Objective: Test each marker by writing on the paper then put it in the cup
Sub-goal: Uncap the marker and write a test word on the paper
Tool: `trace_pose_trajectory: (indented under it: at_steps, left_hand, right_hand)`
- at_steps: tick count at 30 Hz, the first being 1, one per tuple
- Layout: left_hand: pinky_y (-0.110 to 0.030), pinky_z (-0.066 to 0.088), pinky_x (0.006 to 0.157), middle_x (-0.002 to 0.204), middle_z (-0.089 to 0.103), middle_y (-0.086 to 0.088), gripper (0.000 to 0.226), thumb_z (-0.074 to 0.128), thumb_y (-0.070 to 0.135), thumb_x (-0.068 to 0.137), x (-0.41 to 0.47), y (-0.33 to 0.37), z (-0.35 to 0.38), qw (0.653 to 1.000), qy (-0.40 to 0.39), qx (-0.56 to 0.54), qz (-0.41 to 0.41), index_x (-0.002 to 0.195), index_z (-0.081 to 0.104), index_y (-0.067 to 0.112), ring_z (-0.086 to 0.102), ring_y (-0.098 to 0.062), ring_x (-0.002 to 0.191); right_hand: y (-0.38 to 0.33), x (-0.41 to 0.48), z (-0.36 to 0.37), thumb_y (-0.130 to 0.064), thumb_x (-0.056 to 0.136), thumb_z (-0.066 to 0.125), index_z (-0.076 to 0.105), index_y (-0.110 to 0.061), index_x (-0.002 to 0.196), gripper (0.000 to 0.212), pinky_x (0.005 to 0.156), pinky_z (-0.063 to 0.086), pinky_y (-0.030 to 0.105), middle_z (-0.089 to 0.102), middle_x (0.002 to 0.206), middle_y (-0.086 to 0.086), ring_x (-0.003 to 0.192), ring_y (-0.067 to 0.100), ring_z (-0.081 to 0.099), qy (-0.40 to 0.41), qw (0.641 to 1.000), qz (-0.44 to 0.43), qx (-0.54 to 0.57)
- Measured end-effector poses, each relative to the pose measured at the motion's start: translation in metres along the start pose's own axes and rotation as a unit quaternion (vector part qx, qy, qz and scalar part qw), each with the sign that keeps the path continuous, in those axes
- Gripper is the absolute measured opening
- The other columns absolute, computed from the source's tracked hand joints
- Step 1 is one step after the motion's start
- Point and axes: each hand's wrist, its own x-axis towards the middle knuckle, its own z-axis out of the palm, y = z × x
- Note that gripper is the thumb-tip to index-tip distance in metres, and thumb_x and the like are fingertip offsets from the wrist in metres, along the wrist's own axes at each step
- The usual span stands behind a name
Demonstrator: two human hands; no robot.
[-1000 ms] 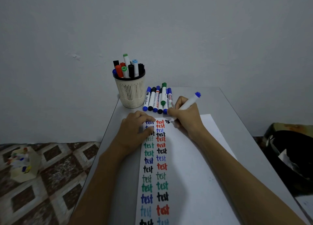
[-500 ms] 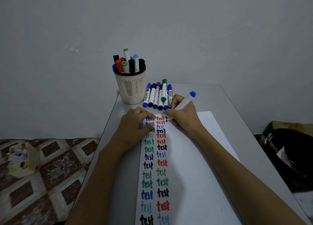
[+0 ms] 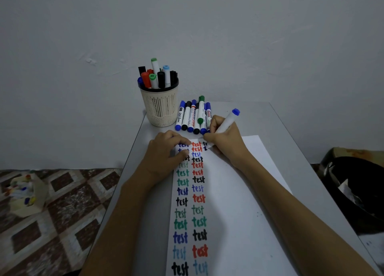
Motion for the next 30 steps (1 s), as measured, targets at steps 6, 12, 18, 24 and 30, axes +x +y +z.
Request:
trace_pose_trajectory:
  at_steps: [6,12,18,24,30]
  left_hand:
    - [-0.040,0.043,0.087,0.113,0.058,0.002,0.042,0.047,0.047,0.079,0.0009,-0.0012,0.0001,1.000,0.000,0.003,0.001,0.111,0.063,0.024,0.048,-0.014,0.104]
    - [-0.035,0.040,0.085,0.112,0.057,0.003,0.056,0.037,0.059,0.075,-0.0001,-0.0007,-0.0005,1.000,0.006,0.003,0.007,0.111,0.063,0.025,0.046,-0.011,0.102]
    - [-0.035,0.040,0.087,0.114,0.057,0.001,0.043,0.046,0.045,0.079,-0.0011,0.0031,-0.0023,1.000,0.007,-0.002,0.003,0.112,0.063,0.023,0.044,-0.011,0.103]
    - [-0.038,0.040,0.090,0.117,0.057,-0.001,0.027,0.059,0.030,0.088,-0.0003,0.0016,-0.0008,1.000,0.014,0.001,0.009,0.113,0.063,0.022,0.045,-0.013,0.105]
    - [-0.030,0.037,0.083,0.114,0.058,0.000,0.040,0.049,0.044,0.081,-0.0002,0.0022,-0.0021,1.000,0.008,0.002,0.010,0.112,0.064,0.021,0.043,-0.008,0.100]
  right_hand:
    - [-0.0014,-0.0026,-0.0001,0.011,0.077,0.065,0.044,-0.007,0.067,0.029,0.052,0.045,0.020,0.052,0.063,0.005,0.063,0.003,0.056,0.015,1.000,0.001,0.027]
    - [0.0002,-0.0029,-0.0010,0.009,0.077,0.066,0.046,-0.005,0.070,0.025,0.053,0.046,0.021,0.054,0.063,0.000,0.067,0.005,0.057,0.015,1.000,-0.011,0.010]
    - [-0.0035,-0.0041,-0.0012,0.013,0.075,0.065,0.046,-0.005,0.068,0.027,0.051,0.044,0.015,0.047,0.059,0.002,0.057,0.002,0.053,0.028,0.999,-0.013,0.025]
    - [-0.0040,-0.0051,-0.0013,0.012,0.076,0.065,0.042,-0.008,0.067,0.032,0.052,0.044,0.015,0.046,0.058,0.001,0.055,0.005,0.051,0.038,0.999,-0.019,0.019]
    - [-0.0044,-0.0050,-0.0027,0.013,0.075,0.066,0.043,-0.007,0.065,0.032,0.052,0.044,0.016,0.045,0.058,0.002,0.054,0.001,0.051,0.032,0.999,-0.013,0.030]
